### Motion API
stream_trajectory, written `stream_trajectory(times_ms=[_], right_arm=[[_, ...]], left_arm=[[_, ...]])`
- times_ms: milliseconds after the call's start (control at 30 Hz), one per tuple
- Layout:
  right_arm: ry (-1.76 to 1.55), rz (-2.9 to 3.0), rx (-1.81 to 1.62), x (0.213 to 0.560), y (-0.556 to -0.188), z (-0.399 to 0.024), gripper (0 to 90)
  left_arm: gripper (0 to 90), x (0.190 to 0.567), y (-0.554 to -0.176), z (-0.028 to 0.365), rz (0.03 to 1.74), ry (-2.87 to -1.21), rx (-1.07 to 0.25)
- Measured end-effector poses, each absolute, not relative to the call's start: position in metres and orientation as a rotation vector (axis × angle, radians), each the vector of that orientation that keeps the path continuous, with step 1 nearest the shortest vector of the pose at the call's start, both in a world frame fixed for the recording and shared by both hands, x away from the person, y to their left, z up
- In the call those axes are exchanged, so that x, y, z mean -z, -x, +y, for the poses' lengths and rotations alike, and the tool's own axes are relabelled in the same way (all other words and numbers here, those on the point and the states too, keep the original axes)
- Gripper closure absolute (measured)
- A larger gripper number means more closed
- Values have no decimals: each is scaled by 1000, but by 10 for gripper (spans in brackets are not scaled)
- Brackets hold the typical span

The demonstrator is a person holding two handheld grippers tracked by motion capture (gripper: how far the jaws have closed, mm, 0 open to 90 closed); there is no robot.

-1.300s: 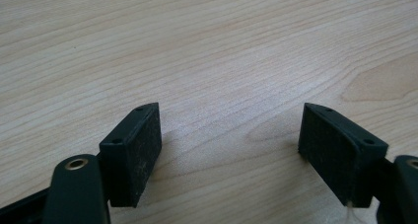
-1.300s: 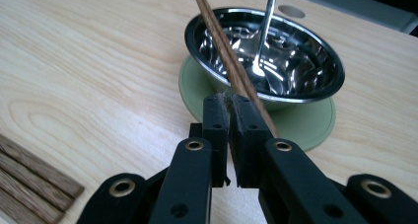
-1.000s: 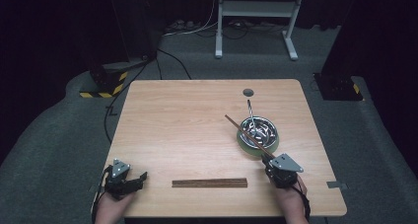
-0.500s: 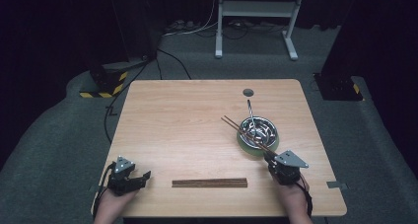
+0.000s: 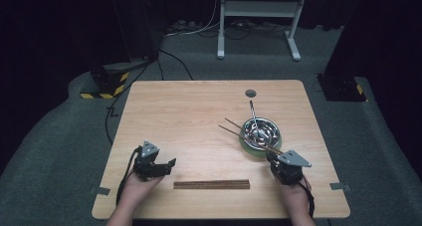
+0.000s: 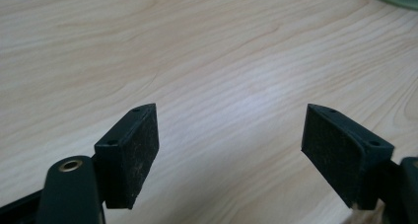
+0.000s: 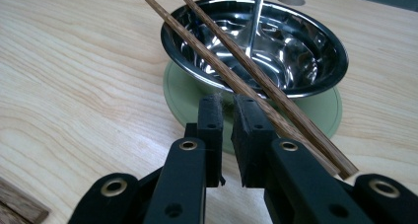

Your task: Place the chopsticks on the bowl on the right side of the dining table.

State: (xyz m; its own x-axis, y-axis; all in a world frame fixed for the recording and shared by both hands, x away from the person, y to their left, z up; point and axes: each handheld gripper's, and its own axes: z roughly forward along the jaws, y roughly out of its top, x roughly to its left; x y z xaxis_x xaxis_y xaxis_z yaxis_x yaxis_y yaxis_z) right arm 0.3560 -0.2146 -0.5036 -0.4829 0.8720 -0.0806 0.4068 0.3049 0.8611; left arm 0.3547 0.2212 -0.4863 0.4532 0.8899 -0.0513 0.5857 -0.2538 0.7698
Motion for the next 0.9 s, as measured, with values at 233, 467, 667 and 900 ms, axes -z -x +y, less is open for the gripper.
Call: stream_trajectory(times_ms=[233, 467, 667, 900], right_arm=[[-1140, 2018, -1111, 502, -357, -214, 815], [-1165, 2002, -1124, 500, -358, -219, 816], [-1219, 1977, -1136, 495, -365, -232, 816], [-1265, 1958, -1088, 493, -378, -248, 815]], left_arm=[[232, 481, -387, 184, 1151, -1992, -536], [291, 477, -405, 162, 1148, -1951, -567], [350, 477, -412, 145, 1138, -1919, -599], [376, 476, -421, 118, 1070, -1939, -617]])
